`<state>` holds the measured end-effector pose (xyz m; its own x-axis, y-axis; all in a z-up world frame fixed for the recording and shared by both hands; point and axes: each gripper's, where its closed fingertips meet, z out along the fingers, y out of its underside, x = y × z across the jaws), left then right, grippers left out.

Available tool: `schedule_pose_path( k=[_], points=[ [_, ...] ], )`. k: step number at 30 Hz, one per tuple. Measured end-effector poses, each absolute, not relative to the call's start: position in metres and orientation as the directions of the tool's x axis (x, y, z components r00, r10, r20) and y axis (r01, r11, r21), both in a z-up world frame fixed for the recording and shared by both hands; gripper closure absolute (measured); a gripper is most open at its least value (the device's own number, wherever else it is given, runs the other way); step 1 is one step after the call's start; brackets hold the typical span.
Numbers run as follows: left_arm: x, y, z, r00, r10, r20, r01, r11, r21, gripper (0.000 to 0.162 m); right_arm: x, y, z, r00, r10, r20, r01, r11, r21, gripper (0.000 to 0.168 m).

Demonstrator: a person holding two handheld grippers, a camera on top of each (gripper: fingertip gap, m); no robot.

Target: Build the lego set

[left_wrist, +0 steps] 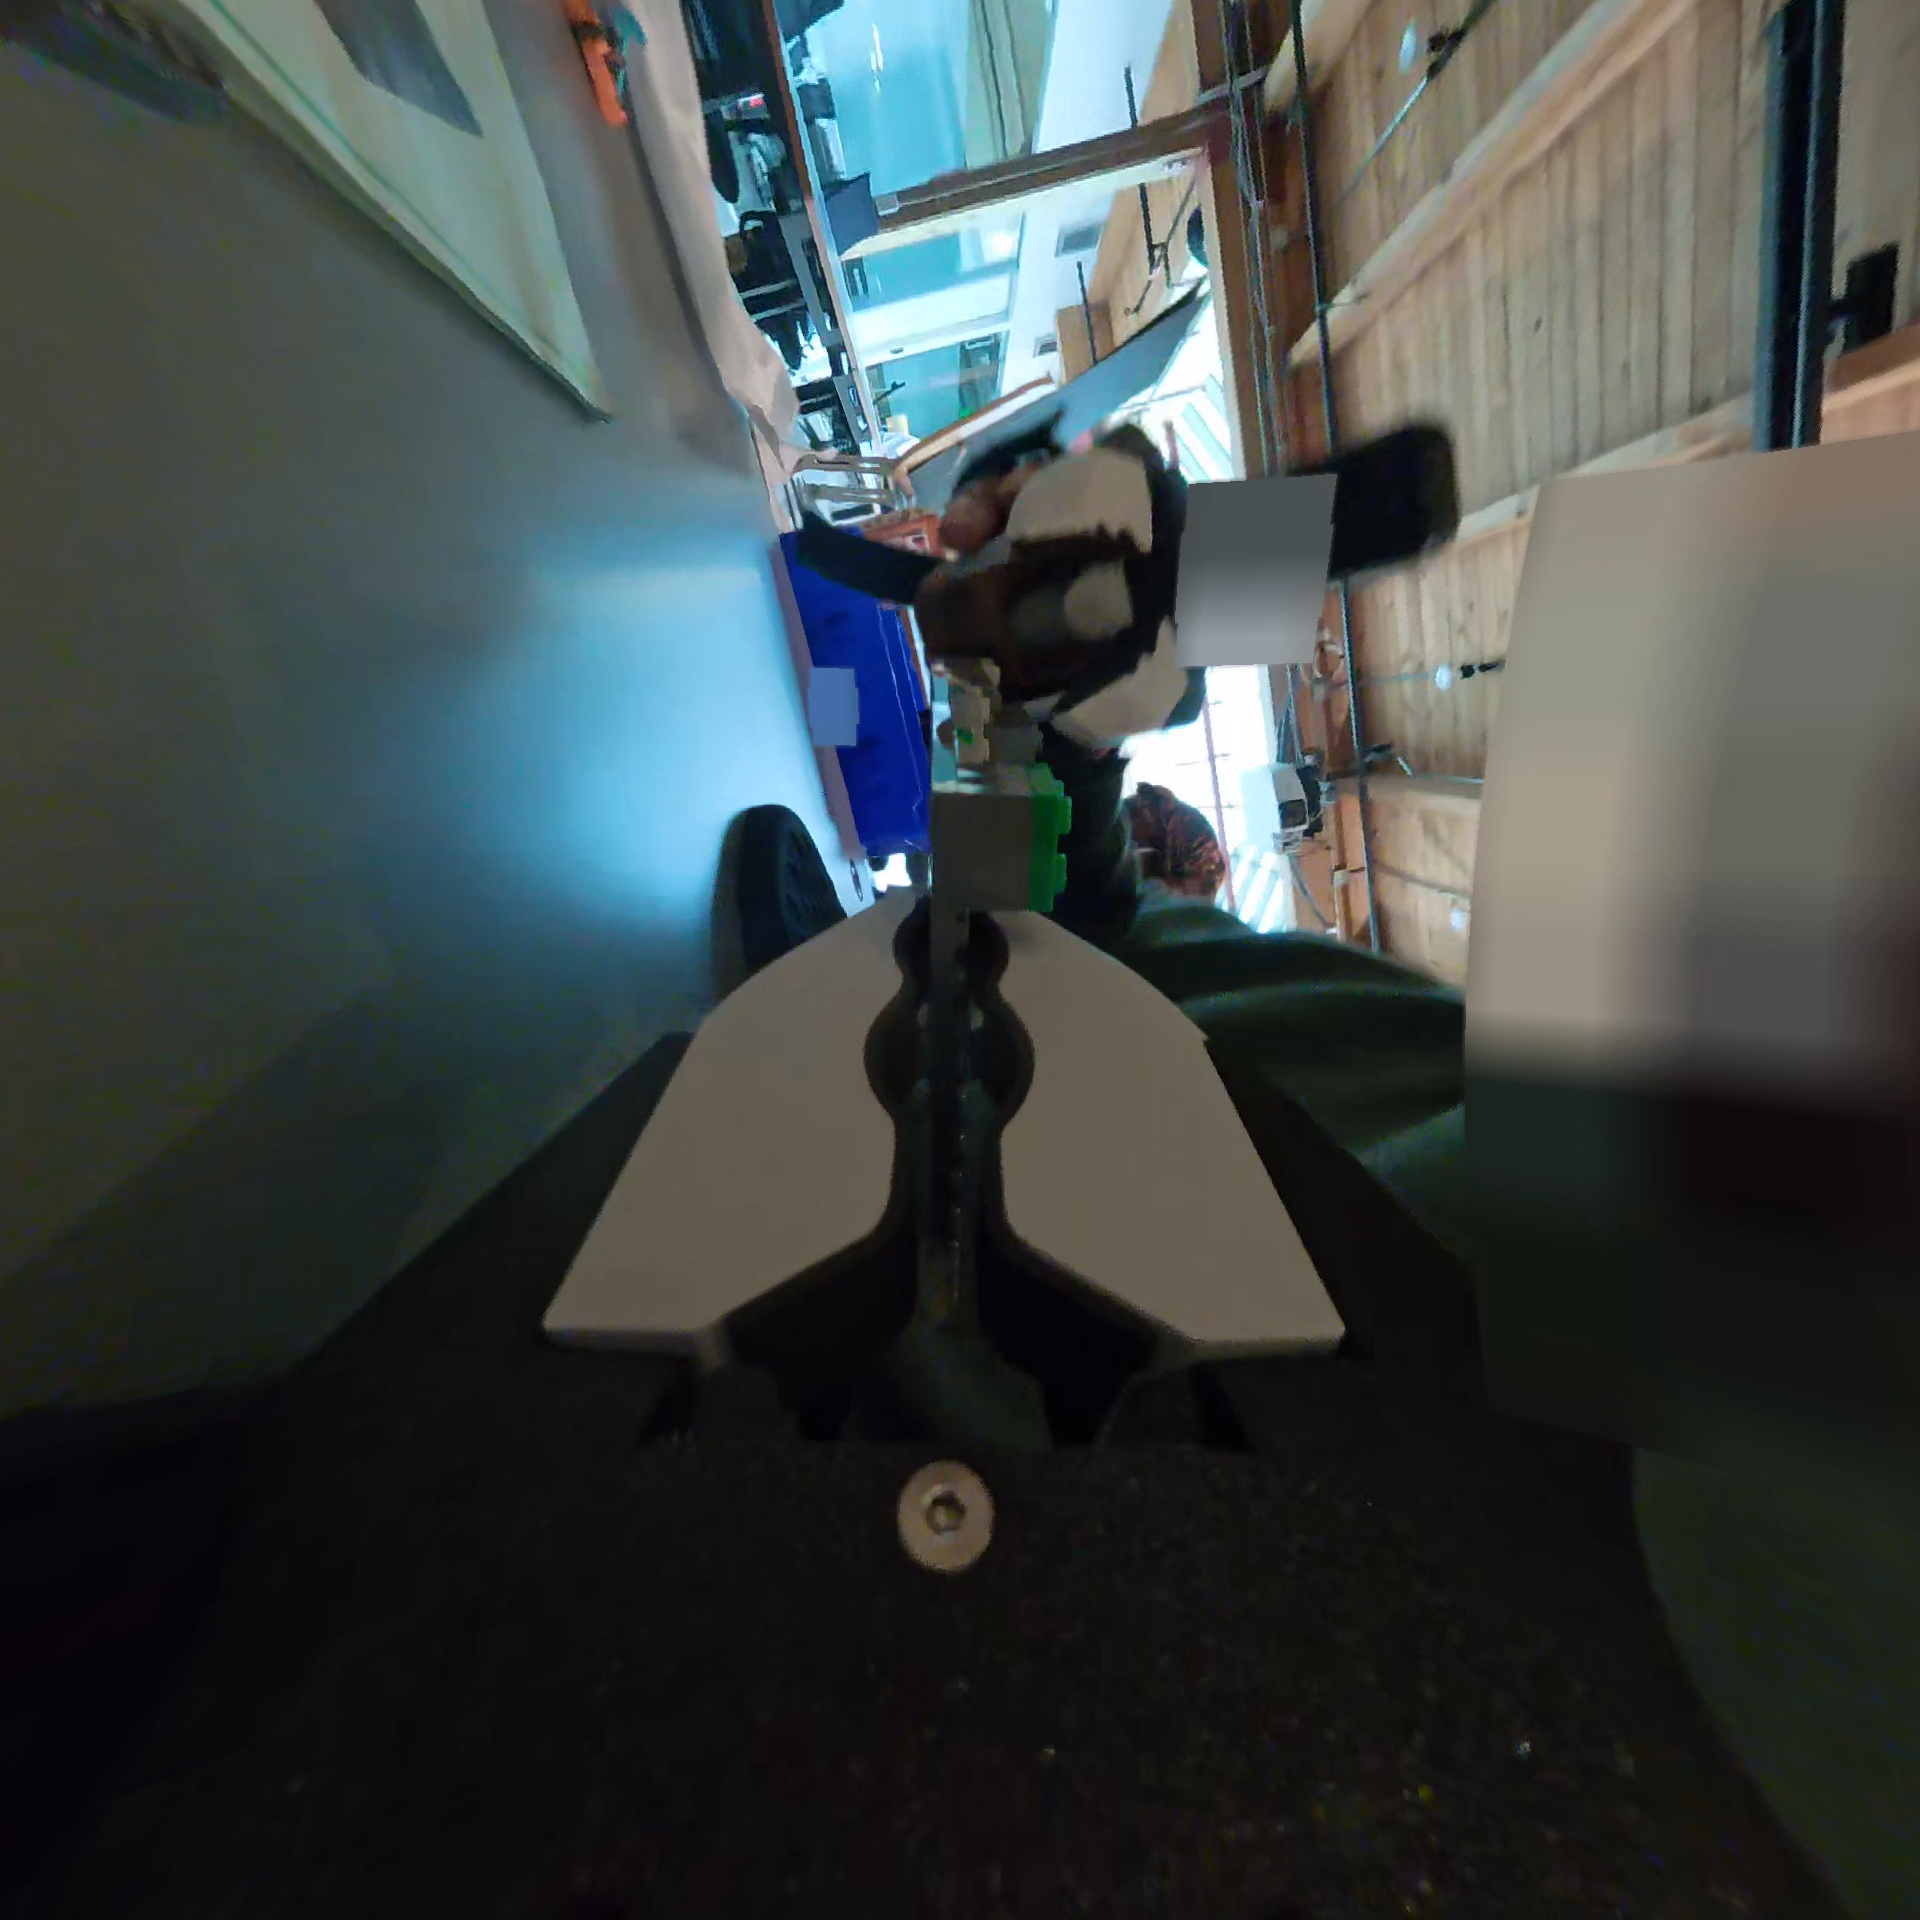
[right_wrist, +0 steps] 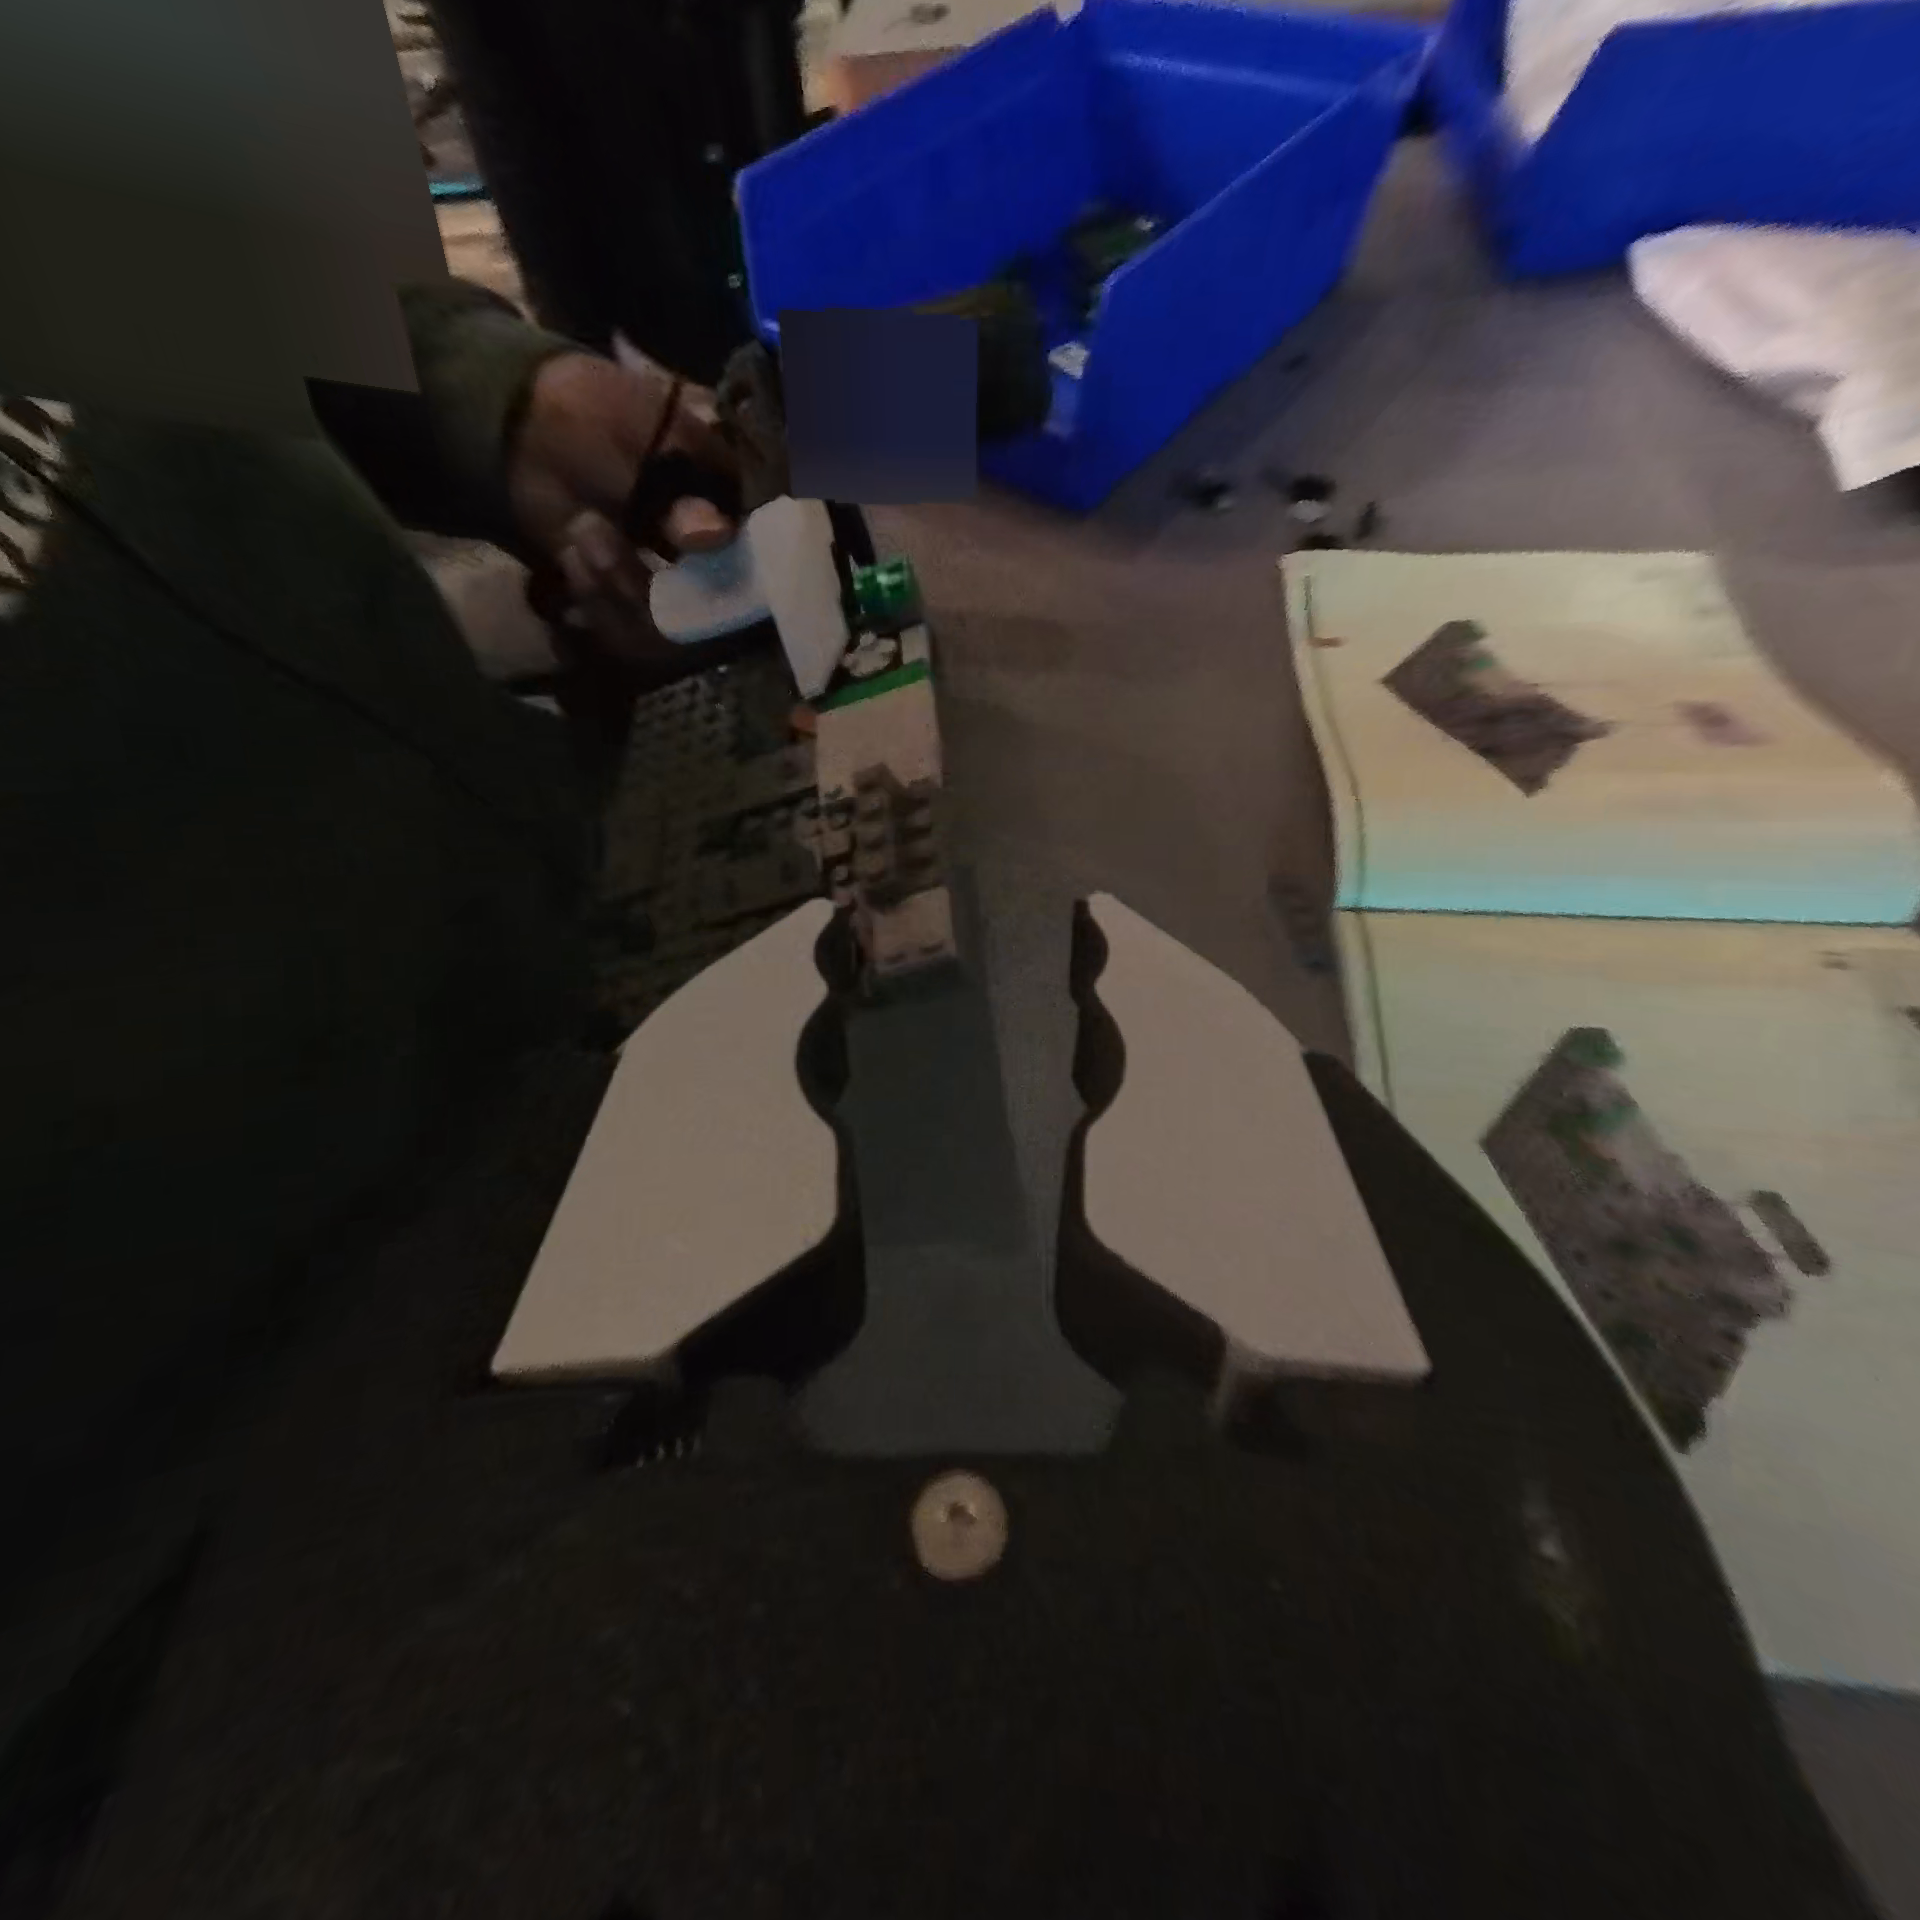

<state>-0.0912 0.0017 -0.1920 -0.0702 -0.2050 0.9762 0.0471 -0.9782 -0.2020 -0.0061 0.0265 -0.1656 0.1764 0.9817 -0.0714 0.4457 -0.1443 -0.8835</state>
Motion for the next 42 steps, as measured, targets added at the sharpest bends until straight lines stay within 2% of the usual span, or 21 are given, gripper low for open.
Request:
schedule_pose_path(
  k=[5, 10, 13, 15, 18, 22, 24, 30, 34, 38, 42],
  points=[
    [-0.078, 0.008, -0.196, -0.060, -0.187, 0.980, 0.010, -0.982, -0.187, 0.156, -0.002, 0.026, -0.185, 0.240, 0.971, 0.006, 0.427, -0.100, -0.899, 0.130],
    [-0.066, 0.015, -0.198, -0.050, -0.182, 0.982, -0.030, -0.982, -0.184, 0.156, -0.002, 0.030, -0.196, 0.211, 0.978, 0.013, 0.435, -0.082, -0.896, 0.150],
    [-0.065, 0.024, -0.200, -0.035, -0.181, 0.983, -0.028, -0.983, -0.182, 0.156, -0.001, 0.036, -0.200, 0.211, 0.977, -0.034, 0.427, -0.124, -0.895, 0.151],
    [-0.066, 0.034, -0.205, 0.002, -0.206, 0.979, -0.015, -0.978, -0.206, 0.147, 0.000, 0.042, -0.205, 0.206, 0.975, -0.086, 0.410, -0.166, -0.897, 0.151],
    [-0.075, 0.050, -0.218, 0.130, -0.311, 0.941, -0.017, -0.950, -0.311, 0.134, 0.003, 0.052, -0.218, 0.189, 0.966, -0.179, 0.388, -0.241, -0.890, 0.151],
    [-0.100, 0.070, -0.232, 0.397, -0.574, 0.717, -0.106, -0.804, -0.585, 0.134, 0.008, 0.067, -0.248, 0.214, 0.955, -0.206, 0.445, -0.283, -0.850, 0.151],
    [-0.106, 0.075, -0.232, 0.454, -0.652, 0.607, -0.166, -0.732, -0.661, 0.137, 0.005, 0.071, -0.258, 0.221, 0.955, -0.197, 0.477, -0.282, -0.832, 0.151],
    [-0.109, 0.087, -0.239, 0.509, -0.735, 0.448, -0.238, -0.620, -0.748, 0.155, -0.001, 0.078, -0.269, 0.235, 0.961, -0.148, 0.548, -0.257, -0.796, 0.150],
    [-0.109, 0.096, -0.238, 0.521, -0.758, 0.392, -0.252, -0.575, -0.778, 0.162, 0.005, 0.087, -0.246, 0.229, 0.964, -0.133, 0.530, -0.239, -0.814, 0.132],
    [-0.110, 0.105, -0.239, 0.533, -0.781, 0.326, -0.281, -0.527, -0.802, 0.162, -0.003, 0.117, -0.224, 0.214, 0.977, 0.024, 0.603, -0.113, -0.790, 0.143],
    [-0.106, 0.110, -0.239, 0.548, -0.793, 0.265, -0.313, -0.488, -0.815, 0.162, -0.035, 0.137, -0.242, 0.118, 0.988, 0.095, 0.706, -0.017, -0.708, 0.146]
  ],
)
